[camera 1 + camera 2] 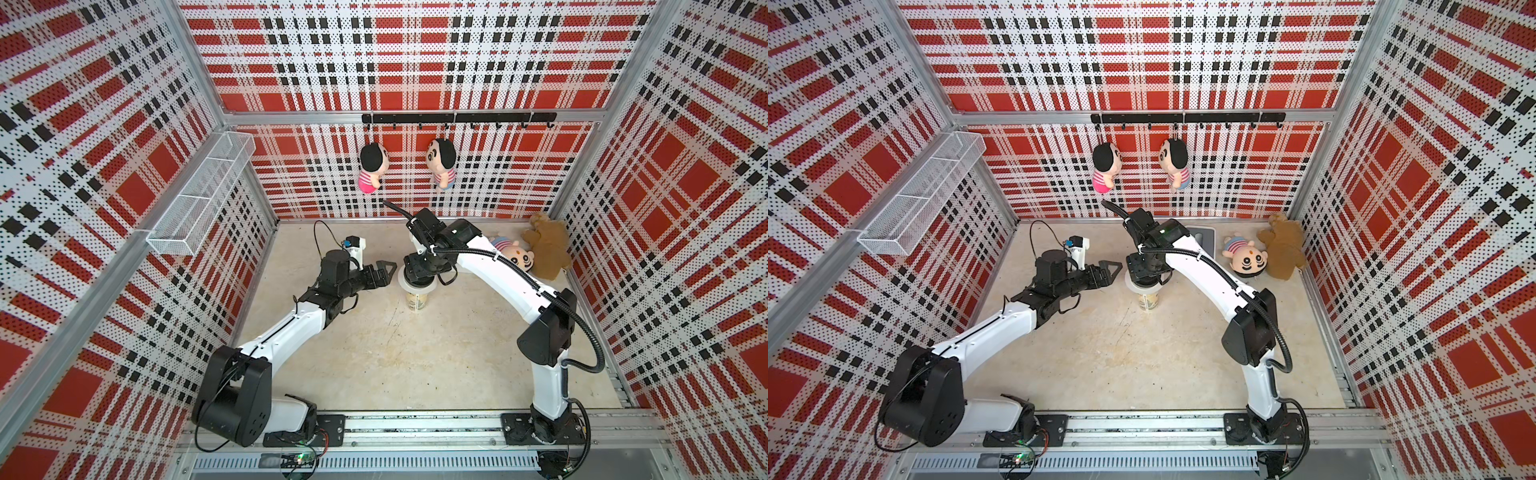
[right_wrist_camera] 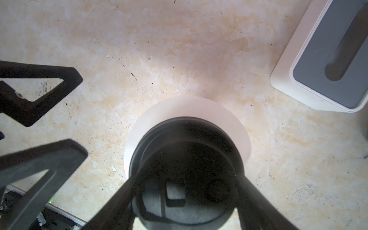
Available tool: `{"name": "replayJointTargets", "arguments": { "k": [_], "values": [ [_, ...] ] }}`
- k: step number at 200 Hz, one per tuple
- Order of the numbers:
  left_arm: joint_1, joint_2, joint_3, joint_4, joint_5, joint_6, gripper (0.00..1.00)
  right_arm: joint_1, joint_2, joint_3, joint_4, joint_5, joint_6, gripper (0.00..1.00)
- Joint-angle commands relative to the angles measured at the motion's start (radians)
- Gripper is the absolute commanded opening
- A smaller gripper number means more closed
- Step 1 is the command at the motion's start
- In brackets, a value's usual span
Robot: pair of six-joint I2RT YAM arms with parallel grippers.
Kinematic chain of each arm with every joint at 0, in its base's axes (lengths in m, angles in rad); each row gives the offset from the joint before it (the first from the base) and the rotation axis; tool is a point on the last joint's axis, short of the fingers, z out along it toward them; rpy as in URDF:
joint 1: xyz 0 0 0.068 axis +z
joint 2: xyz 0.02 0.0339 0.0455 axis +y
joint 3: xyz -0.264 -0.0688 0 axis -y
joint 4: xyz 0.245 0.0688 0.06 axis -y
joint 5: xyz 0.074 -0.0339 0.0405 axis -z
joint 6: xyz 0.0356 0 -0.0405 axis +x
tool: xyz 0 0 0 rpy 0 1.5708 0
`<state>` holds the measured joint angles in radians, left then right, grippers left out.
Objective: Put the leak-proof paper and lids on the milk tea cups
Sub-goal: Secure the cup lid on the cup.
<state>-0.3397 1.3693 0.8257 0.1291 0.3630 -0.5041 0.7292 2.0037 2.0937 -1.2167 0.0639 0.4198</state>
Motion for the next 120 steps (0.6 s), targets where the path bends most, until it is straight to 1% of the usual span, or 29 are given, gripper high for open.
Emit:
{"name": "replayJointTargets", "arguments": {
  "k": [1,120],
  "values": [
    [-0.007,0.007,0.003,0.034,0.016,0.009,0.99,0.009,0.026,0.02,-0.023,0.0,0.001,0.57],
    [-0.007,0.022,0.002,0.037,0.025,0.013,0.99,0.012,0.043,0.017,-0.017,-0.013,-0.006,0.59]
  ]
}}
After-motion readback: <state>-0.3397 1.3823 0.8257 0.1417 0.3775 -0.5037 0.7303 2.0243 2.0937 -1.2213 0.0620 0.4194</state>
